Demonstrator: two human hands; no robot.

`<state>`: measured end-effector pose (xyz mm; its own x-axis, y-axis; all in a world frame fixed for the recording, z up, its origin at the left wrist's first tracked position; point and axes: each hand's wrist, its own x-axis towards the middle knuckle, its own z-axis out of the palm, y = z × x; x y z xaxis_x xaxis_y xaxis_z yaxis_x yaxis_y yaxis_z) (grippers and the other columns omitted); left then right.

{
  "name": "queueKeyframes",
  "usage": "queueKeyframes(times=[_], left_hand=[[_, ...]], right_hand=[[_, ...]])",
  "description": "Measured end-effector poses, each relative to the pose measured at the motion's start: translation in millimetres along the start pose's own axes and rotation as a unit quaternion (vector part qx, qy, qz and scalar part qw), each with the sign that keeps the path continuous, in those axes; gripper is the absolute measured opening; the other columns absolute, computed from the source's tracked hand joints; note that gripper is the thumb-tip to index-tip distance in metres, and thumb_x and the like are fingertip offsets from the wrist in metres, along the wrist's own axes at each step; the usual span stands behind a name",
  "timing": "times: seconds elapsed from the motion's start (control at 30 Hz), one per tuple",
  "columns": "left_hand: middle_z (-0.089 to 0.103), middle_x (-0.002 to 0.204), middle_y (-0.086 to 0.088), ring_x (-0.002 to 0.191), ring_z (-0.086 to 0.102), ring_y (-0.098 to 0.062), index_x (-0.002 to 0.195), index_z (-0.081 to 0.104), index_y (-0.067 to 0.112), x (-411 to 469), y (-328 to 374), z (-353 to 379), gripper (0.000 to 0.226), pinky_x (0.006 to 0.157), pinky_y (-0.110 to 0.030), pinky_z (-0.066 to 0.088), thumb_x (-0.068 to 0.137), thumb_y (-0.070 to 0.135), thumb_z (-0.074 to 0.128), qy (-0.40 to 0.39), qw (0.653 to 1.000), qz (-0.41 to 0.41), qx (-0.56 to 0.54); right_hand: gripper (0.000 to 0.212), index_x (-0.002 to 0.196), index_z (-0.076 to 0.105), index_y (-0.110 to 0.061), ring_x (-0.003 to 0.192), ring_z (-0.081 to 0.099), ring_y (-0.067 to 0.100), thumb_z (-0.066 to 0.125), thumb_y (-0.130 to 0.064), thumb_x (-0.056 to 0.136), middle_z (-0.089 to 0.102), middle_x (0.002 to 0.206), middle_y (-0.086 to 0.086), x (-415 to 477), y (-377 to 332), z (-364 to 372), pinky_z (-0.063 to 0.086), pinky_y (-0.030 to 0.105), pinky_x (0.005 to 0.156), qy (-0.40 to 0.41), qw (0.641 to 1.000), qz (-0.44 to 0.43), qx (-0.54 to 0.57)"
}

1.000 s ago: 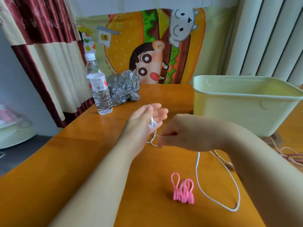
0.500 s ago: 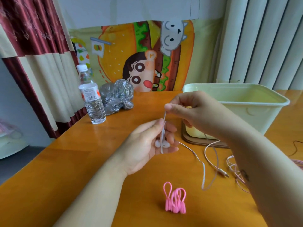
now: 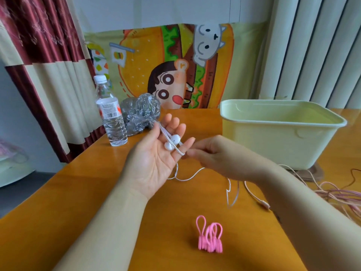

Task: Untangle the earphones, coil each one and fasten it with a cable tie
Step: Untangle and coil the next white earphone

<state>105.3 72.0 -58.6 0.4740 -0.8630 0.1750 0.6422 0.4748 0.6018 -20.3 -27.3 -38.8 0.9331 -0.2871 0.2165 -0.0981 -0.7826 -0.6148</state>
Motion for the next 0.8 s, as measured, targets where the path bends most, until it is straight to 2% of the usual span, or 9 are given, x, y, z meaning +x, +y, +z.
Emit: queueKeyframes(times=[0.1, 0.23, 0.3, 0.37, 0.43, 0.53, 0.67, 0.7, 0.8], left_hand=[[0.073, 0.096, 0.001, 0.096, 0.070, -0.014, 0.104, 0.061, 0.015, -1.1, -2.3, -1.8, 0.031, 0.085, -0.040, 0.056, 0.101, 0.027, 0.033, 0.022, 0.997, 0.035, 0.061], [0.073, 0.098, 0.000, 0.100, 0.068, -0.014, 0.109, 0.059, 0.017, -0.6, -4.2, -4.1, 0.031, 0.090, -0.036, 0.050, 0.102, 0.025, 0.030, 0.014, 0.979, 0.067, 0.192], [0.073, 0.096, 0.000, 0.098, 0.068, -0.015, 0.109, 0.060, 0.018, -0.6, -8.6, -7.8, 0.030, 0.089, -0.035, 0.048, 0.102, 0.025, 0.032, 0.009, 0.951, 0.083, 0.296], [0.072, 0.095, 0.004, 0.090, 0.066, -0.011, 0.108, 0.063, 0.023, -2.3, -14.3, -12.0, 0.028, 0.079, -0.033, 0.046, 0.100, 0.031, 0.037, -0.001, 0.911, 0.084, 0.403], [0.070, 0.086, 0.009, 0.079, 0.062, -0.005, 0.107, 0.063, 0.021, -5.5, -17.6, -11.8, 0.030, 0.079, -0.032, 0.048, 0.100, 0.036, 0.038, -0.020, 0.891, 0.060, 0.450], [0.070, 0.080, 0.001, 0.085, 0.066, -0.014, 0.101, 0.063, 0.014, -9.6, -19.6, -8.9, 0.040, 0.090, -0.036, 0.051, 0.093, 0.043, 0.037, -0.066, 0.884, 0.003, 0.463], [0.065, 0.076, -0.008, 0.084, 0.068, -0.022, 0.088, 0.067, 0.014, -14.5, -21.6, -2.5, 0.037, 0.080, -0.033, 0.052, 0.088, 0.040, 0.041, -0.093, 0.909, -0.051, 0.404], [0.064, 0.074, -0.008, 0.083, 0.068, -0.022, 0.085, 0.069, 0.016, -15.3, -22.3, -0.3, 0.035, 0.078, -0.032, 0.053, 0.088, 0.040, 0.043, -0.105, 0.915, -0.061, 0.385], [0.065, 0.070, -0.006, 0.077, 0.069, -0.020, 0.080, 0.073, 0.019, -18.3, -20.9, 5.6, 0.030, 0.074, -0.030, 0.056, 0.088, 0.035, 0.049, -0.156, 0.937, -0.087, 0.301]], right_hand=[[0.036, 0.080, 0.060, 0.000, 0.050, 0.033, 0.010, 0.047, -0.027, 0.098, 0.044, 0.060, 0.004, -1.7, -6.6, 3.6, 0.029, 0.023, 0.048, -0.054, 0.996, 0.015, -0.070], [0.028, 0.093, 0.071, -0.022, 0.055, 0.047, 0.009, 0.044, -0.028, 0.099, 0.060, 0.068, 0.002, -10.9, -18.9, -8.3, 0.038, 0.020, 0.052, -0.077, 0.992, 0.022, -0.100], [0.028, 0.093, 0.071, -0.023, 0.055, 0.048, 0.009, 0.044, -0.027, 0.099, 0.060, 0.068, 0.002, -14.9, -25.6, -14.2, 0.038, 0.021, 0.053, -0.072, 0.993, 0.005, -0.098], [0.029, 0.091, 0.072, -0.019, 0.054, 0.047, 0.010, 0.045, -0.028, 0.098, 0.057, 0.064, 0.004, -17.8, -30.4, -18.2, 0.037, 0.023, 0.053, -0.069, 0.993, -0.015, -0.096], [0.031, 0.087, 0.071, -0.011, 0.050, 0.043, 0.008, 0.047, -0.027, 0.098, 0.052, 0.056, 0.001, -18.7, -32.0, -22.9, 0.034, 0.021, 0.050, -0.043, 0.994, -0.036, -0.094], [0.031, 0.082, 0.069, -0.009, 0.048, 0.046, -0.001, 0.048, -0.025, 0.097, 0.046, 0.045, -0.011, -17.4, -28.1, -32.9, 0.035, 0.012, 0.050, 0.059, 0.995, -0.045, -0.060], [0.028, 0.083, 0.067, -0.019, 0.051, 0.049, -0.012, 0.046, -0.025, 0.098, 0.048, 0.046, -0.031, -13.7, -18.2, -37.4, 0.035, 0.007, 0.054, 0.146, 0.989, -0.028, -0.019], [0.028, 0.081, 0.066, -0.021, 0.051, 0.048, -0.011, 0.045, -0.026, 0.099, 0.049, 0.046, -0.030, -12.2, -14.0, -36.1, 0.035, 0.007, 0.053, 0.159, 0.987, -0.022, -0.007], [0.032, 0.068, 0.058, -0.027, 0.045, 0.042, 0.001, 0.047, -0.028, 0.098, 0.044, 0.045, -0.012, -5.3, 0.7, -27.8, 0.031, 0.014, 0.049, 0.188, 0.982, -0.007, 0.025]])
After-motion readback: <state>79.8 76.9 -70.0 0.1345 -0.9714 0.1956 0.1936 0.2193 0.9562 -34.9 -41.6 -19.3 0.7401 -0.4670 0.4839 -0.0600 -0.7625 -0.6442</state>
